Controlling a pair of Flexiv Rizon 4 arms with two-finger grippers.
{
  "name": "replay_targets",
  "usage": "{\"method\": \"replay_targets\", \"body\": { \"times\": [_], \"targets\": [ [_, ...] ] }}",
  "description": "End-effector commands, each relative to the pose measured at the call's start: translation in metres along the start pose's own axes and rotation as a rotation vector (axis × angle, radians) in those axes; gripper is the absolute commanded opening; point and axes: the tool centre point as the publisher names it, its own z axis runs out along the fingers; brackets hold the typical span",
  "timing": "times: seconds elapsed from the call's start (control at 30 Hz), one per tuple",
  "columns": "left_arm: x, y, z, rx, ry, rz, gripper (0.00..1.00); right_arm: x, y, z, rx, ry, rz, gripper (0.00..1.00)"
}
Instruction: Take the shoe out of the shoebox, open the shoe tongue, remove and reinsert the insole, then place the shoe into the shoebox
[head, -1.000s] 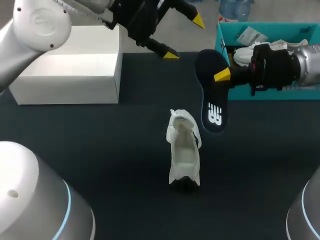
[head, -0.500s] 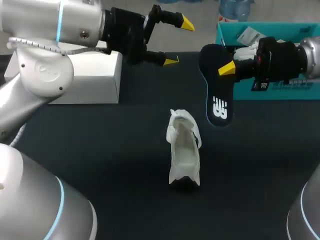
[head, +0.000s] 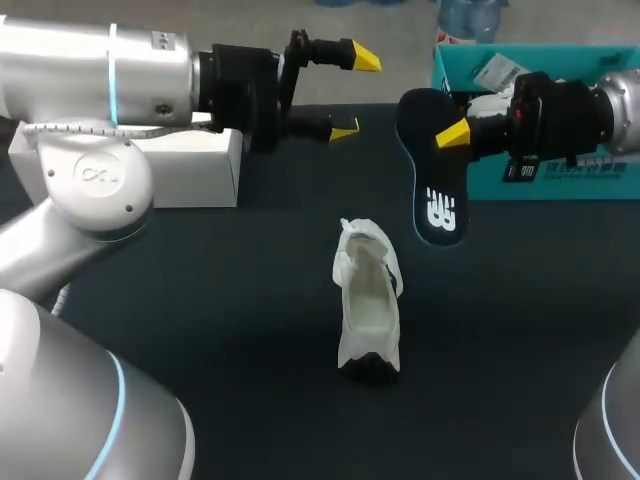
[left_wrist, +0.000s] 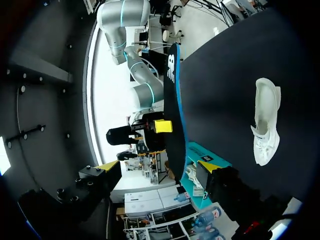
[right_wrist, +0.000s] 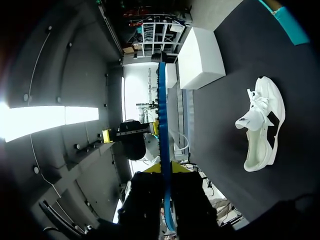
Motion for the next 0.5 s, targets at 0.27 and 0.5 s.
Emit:
{"method": "replay_targets", "body": {
  "times": [0.27,0.5],
  "targets": [
    [0.025,0.004,0.019,-0.046,-0.206,0.066,1.0,0.011,0.008,0.007,-0.007,-0.006,-0.023,0.0],
    [0.025,-0.002,0.03,-0.029,-0.214,0.085,1.0,0.012,0.016,0.018,0.021,0.003,-0.035,0.0]
  ]
}}
